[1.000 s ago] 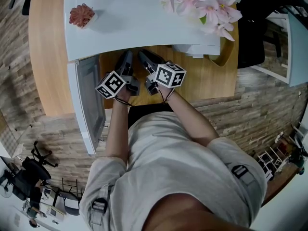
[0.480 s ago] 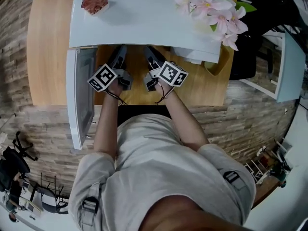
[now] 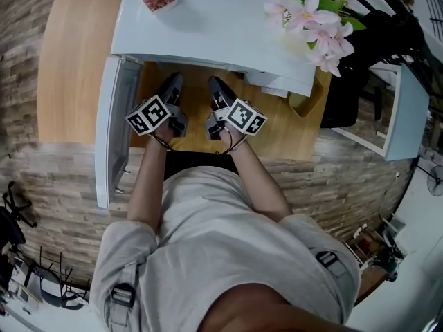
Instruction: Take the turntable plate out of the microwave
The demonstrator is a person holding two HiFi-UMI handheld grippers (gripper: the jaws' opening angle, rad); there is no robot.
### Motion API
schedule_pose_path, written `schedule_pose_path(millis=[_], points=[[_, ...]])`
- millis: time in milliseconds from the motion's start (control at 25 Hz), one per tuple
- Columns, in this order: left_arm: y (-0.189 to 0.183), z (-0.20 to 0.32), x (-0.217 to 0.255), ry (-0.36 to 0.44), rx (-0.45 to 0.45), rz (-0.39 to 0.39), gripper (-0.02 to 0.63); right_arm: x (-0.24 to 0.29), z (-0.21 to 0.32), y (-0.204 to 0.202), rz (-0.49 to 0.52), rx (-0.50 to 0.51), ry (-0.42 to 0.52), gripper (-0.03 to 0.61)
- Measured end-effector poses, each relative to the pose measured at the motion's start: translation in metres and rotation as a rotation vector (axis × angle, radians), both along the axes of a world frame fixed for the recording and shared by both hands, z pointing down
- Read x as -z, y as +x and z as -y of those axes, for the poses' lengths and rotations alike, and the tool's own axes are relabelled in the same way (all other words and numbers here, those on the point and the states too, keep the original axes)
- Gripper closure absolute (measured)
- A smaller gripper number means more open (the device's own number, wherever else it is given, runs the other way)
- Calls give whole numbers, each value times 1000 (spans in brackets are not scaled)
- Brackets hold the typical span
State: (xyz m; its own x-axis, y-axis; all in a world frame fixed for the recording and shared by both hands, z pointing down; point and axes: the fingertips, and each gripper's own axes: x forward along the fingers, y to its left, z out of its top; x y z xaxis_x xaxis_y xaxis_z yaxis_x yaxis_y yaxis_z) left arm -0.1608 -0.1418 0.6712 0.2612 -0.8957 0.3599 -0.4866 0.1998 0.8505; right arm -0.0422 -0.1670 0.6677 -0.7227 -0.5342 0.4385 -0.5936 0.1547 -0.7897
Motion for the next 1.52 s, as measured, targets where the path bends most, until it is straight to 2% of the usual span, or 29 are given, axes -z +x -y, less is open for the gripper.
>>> schedule_pose_path(millis=[160,240,400,520,640,760,1080,1520], points=[[-1,-11,0,15,5,-13,511,0,-12,0,3,1,-3,482],[-1,-12,1,27,21,-50,509,-1,-12,1,-1,7,1,474],[-10,-2,1,52,73,-100,435,-4,2,3,-9,5,8,406],[-11,11,0,60,63,-99,423,-4,14,1,2,-3,19,396],[-11,20,-1,58,57,-97,438,-5,19,1,5,-16,11,425],[-11,20,-1,35,46,-68,503,-5,17,2,11,-21,-9,449],[-7,9,0,16,38,-69,503,-4,8,5,-2,-9,-14,448],[-6,-11,4,30,38,-60,508,3,-14,8,17,-22,-21,453]])
